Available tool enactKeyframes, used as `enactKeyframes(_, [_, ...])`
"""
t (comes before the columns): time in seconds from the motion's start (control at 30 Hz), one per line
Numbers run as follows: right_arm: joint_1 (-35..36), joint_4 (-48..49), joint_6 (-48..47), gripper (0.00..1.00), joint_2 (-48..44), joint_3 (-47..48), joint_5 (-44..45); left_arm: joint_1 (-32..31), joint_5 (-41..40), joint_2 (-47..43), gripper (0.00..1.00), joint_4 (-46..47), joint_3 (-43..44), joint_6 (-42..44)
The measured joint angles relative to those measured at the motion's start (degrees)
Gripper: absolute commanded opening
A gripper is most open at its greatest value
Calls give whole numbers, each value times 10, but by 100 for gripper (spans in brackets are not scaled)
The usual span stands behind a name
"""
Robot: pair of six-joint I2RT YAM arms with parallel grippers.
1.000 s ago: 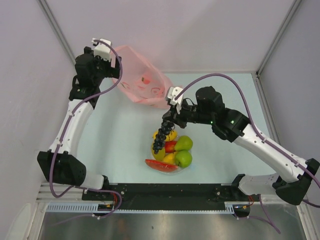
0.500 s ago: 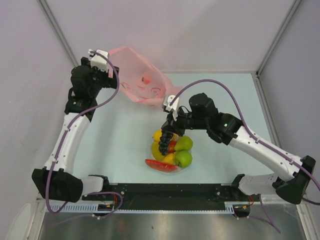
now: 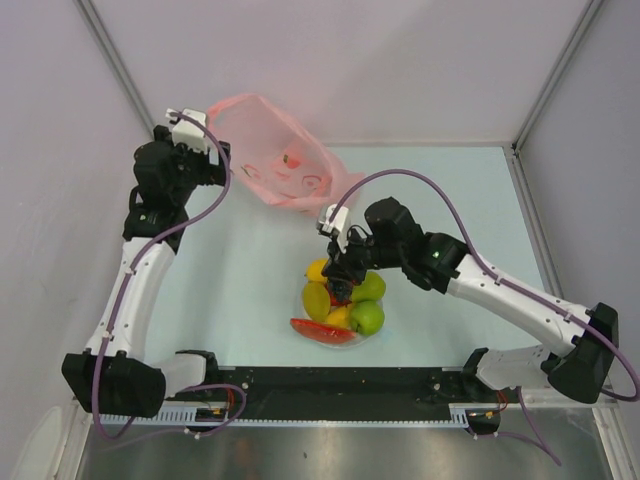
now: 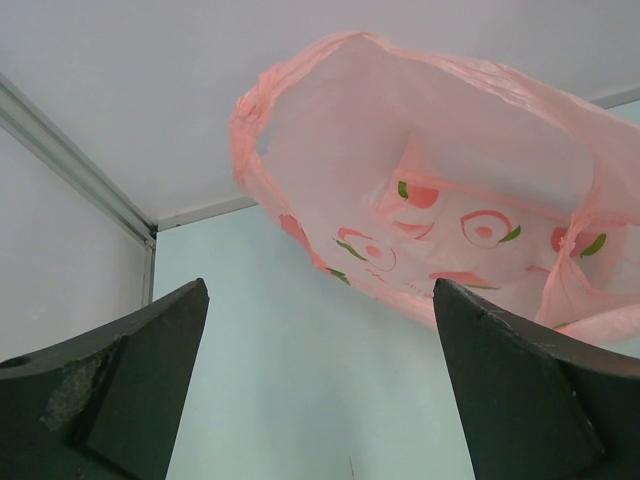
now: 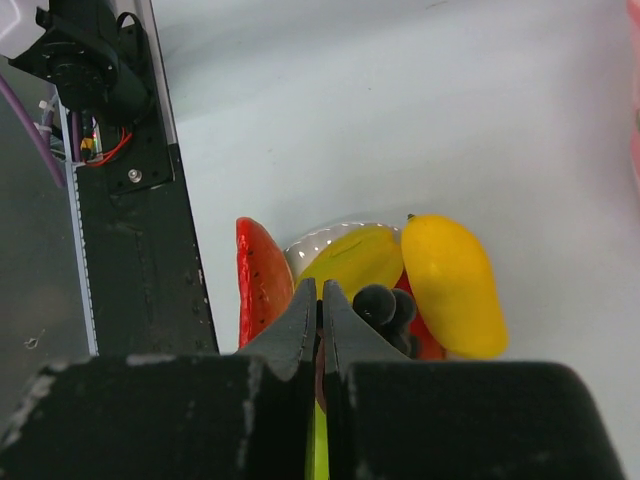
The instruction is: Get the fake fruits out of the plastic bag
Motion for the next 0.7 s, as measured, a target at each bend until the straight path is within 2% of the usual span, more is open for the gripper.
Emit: enactKeyframes(0.7, [0, 4, 15, 0, 11, -22, -3, 12, 21, -14, 100, 1, -29, -22])
